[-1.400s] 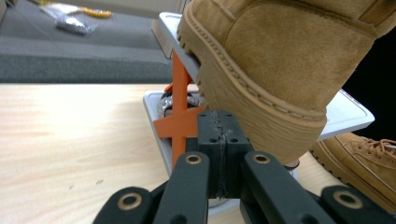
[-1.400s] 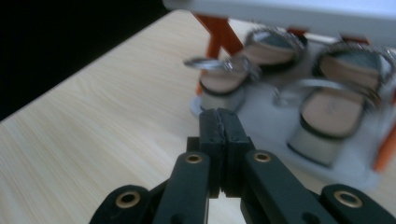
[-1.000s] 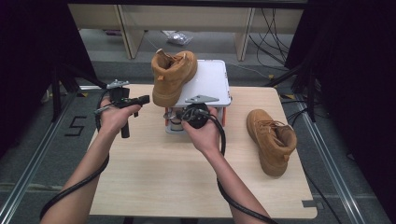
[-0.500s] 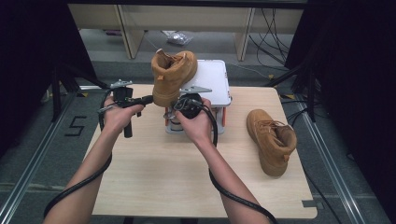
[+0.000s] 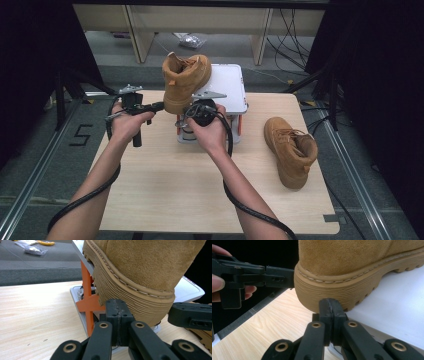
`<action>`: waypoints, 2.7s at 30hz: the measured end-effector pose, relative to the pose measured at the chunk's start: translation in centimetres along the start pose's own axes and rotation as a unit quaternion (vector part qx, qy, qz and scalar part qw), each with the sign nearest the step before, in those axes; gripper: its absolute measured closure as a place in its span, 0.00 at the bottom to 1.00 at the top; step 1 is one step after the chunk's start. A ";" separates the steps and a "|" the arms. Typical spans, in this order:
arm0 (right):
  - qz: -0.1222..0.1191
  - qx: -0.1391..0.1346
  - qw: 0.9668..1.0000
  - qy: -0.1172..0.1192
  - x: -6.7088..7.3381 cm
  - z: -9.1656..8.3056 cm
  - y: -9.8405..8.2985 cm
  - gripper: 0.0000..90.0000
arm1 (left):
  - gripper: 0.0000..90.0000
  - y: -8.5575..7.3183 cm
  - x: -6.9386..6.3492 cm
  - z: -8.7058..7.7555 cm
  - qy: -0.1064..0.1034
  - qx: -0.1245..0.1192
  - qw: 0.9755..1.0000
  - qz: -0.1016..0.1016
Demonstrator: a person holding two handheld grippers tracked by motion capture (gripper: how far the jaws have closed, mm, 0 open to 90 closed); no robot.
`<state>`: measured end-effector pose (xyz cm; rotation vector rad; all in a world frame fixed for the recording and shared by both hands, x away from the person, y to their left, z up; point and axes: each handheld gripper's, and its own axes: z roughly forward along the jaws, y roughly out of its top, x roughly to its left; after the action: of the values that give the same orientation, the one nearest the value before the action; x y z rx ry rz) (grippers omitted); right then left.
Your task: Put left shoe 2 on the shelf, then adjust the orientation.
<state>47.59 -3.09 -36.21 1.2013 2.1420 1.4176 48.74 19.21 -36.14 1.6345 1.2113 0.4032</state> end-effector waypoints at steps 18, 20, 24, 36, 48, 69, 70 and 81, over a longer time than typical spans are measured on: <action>0.014 0.000 0.999 -0.029 -1.6 -0.8 0.0 1.00 | 1.00 0.4 -1.7 1.4 -0.008 0.013 1.000 0.017; 0.018 -0.001 0.999 -0.034 -1.8 -0.8 0.0 1.00 | 1.00 0.5 -1.9 1.6 -0.008 0.013 1.000 0.016; 0.016 -0.003 0.999 -0.043 -2.0 -0.8 0.1 1.00 | 1.00 0.5 -2.2 2.1 -0.007 0.015 1.000 0.015; 0.008 0.003 0.999 -0.054 -2.2 -0.8 0.5 1.00 | 1.00 0.5 -2.3 2.5 -0.006 0.012 1.000 0.021; 0.013 0.001 0.997 -0.076 -4.5 -3.9 -0.2 0.81 | 0.86 -0.3 -2.3 -1.0 0.001 -0.032 0.999 0.043; 0.041 0.035 0.991 -0.119 -10.4 -11.0 -3.2 0.58 | 0.64 -5.9 -0.6 -3.2 0.020 -0.039 0.998 0.038; 0.039 0.037 0.991 -0.119 -10.6 -11.2 -3.3 0.57 | 0.64 -6.2 -0.4 -3.3 0.021 -0.038 0.998 0.038; 0.037 0.069 0.987 -0.142 -13.3 -12.8 -4.4 0.56 | 0.63 -9.1 1.2 -4.4 0.040 -0.030 0.998 0.025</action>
<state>45.31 -21.96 -36.50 1.4502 2.0400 1.0637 41.33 22.28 -42.42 1.6120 1.2089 0.5355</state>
